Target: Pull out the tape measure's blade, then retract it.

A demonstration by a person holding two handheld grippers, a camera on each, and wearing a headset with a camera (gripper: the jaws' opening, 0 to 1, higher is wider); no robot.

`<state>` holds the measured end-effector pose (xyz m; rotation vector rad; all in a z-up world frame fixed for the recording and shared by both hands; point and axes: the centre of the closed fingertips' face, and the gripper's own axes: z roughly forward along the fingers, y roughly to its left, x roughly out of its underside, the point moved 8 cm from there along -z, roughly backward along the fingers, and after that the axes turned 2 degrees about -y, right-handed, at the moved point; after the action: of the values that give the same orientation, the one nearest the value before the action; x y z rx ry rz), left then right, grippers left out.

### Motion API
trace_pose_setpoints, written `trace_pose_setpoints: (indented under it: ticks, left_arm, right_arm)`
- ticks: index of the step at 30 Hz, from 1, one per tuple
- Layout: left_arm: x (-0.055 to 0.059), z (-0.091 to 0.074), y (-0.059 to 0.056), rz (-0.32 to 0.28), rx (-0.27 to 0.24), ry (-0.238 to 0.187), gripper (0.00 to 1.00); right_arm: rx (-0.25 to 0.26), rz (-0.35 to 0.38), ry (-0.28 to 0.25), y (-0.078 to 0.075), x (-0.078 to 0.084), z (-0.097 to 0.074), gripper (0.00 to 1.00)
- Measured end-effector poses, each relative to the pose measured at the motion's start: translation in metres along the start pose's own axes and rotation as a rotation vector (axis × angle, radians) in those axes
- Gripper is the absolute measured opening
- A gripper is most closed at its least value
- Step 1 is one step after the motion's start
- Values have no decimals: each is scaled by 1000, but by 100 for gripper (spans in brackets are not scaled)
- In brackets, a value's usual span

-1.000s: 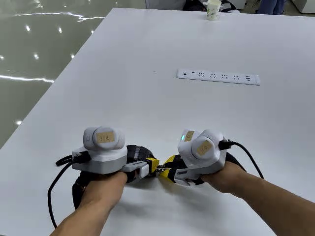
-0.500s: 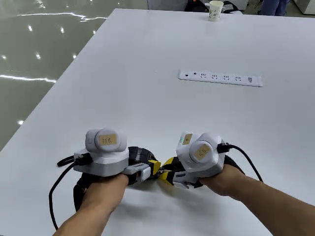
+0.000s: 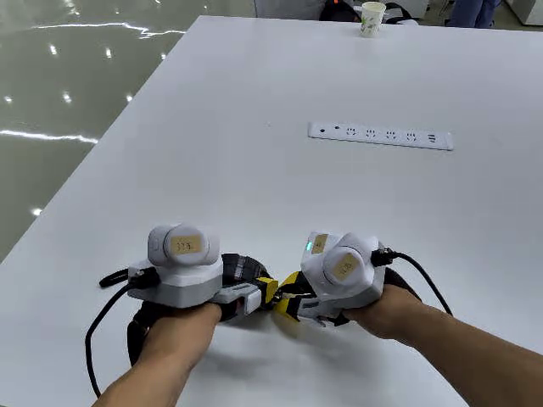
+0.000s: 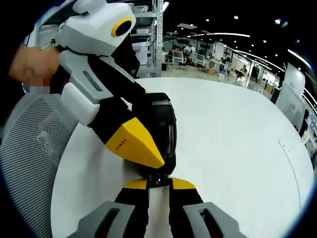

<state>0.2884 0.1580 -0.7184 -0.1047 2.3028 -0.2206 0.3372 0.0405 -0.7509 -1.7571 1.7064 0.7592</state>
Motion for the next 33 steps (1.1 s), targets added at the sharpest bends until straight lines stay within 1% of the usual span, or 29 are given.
trace_pose_setpoints:
  ticks: [7, 13, 20, 24, 28, 33]
  left_arm:
    - [-1, 1, 0, -12, 1, 12, 59]
    - [0, 1, 0, -4, 3, 23, 59]
    - [4, 1, 0, 2, 13, 56, 59]
    - [5, 0, 0, 9, 15, 58, 60]
    - [5, -1, 0, 23, 16, 60, 63]
    - [5, -4, 1, 40, 22, 62, 64]
  right_arm:
    - [3, 7, 3, -1, 0, 0, 13]
    - [2, 12, -1, -1, -1, -2, 15]
    - [1, 18, -3, 0, -1, -5, 19]
    - [6, 25, -1, 1, 1, -8, 21]
    - [16, 37, 2, 1, 3, -13, 23]
    - [28, 51, 4, 2, 7, -19, 26]
